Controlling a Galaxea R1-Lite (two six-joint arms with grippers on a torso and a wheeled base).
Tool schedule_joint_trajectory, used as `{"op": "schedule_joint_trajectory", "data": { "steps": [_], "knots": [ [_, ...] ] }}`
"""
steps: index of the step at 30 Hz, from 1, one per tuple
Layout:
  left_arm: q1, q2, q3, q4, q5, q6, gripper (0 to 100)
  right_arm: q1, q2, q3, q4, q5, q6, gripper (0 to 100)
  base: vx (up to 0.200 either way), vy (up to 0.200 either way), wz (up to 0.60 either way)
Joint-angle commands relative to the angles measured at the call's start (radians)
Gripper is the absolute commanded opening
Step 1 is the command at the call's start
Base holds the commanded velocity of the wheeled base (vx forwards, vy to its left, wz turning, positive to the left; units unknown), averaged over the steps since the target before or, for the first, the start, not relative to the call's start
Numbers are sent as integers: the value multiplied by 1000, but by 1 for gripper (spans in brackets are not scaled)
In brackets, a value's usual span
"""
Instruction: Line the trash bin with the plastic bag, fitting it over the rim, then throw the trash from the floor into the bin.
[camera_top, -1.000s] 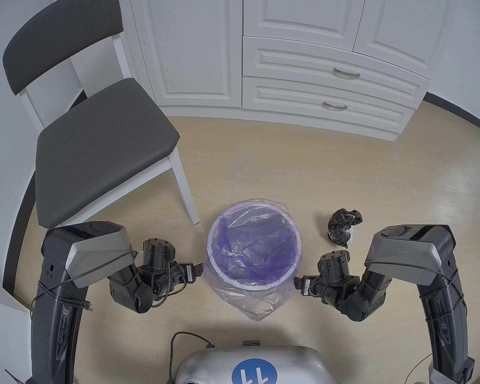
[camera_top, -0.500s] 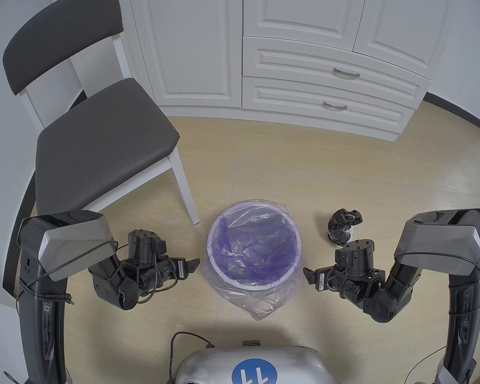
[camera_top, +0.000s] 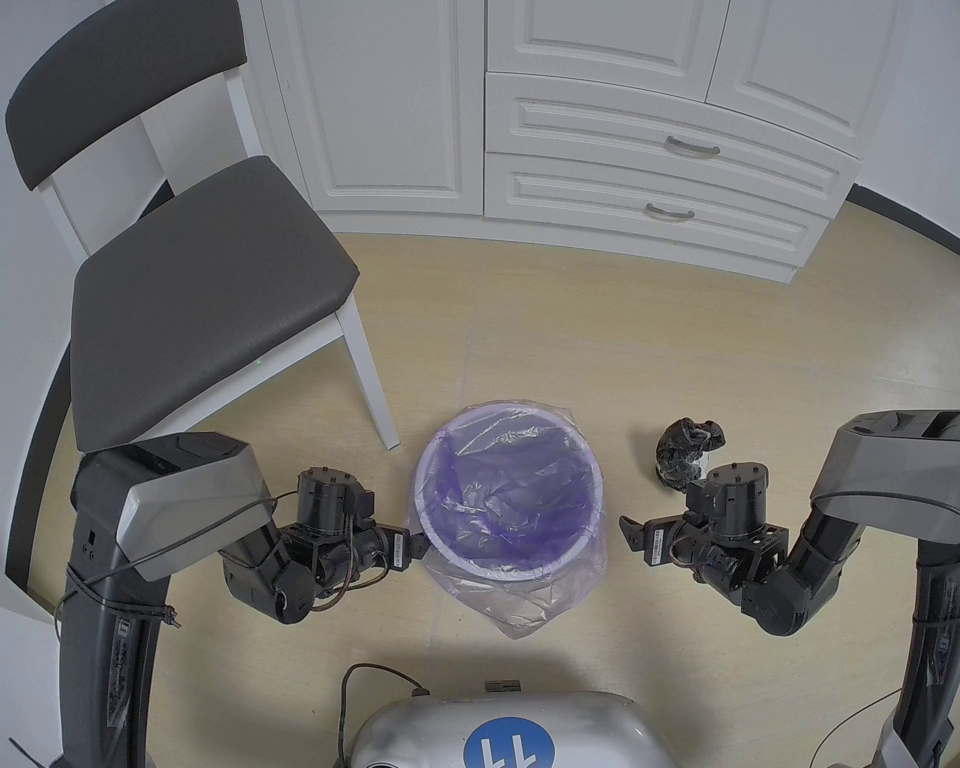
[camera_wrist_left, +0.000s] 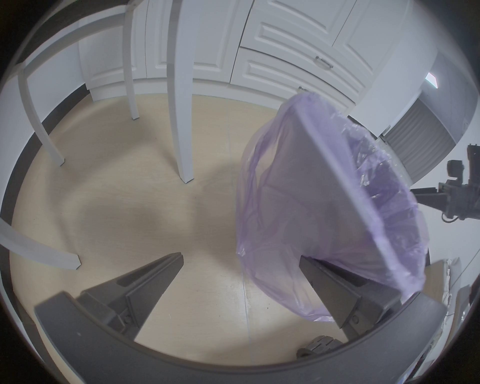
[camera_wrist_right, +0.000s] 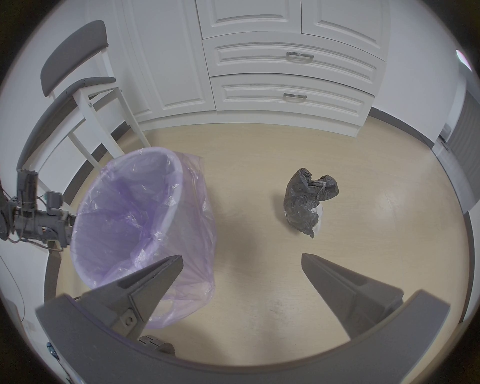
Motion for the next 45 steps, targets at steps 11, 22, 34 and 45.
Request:
{"op": "schedule_joint_trajectory", "data": {
  "steps": [11,22,34,45],
  "knots": [
    [29,128,-284,251,4,24,100,-14,-15,5,-1,0,-5,100,0,0,0],
    [57,50,-162,230,3,35,100,-14,-20,13,-1,1,-11,100,0,0,0],
    [132,-27,-133,207,-10,34,100,-16,-18,12,-1,1,-11,100,0,0,0],
    [95,-27,-94,202,-10,44,100,-24,-23,12,-1,0,-12,100,0,0,0]
  ]
}}
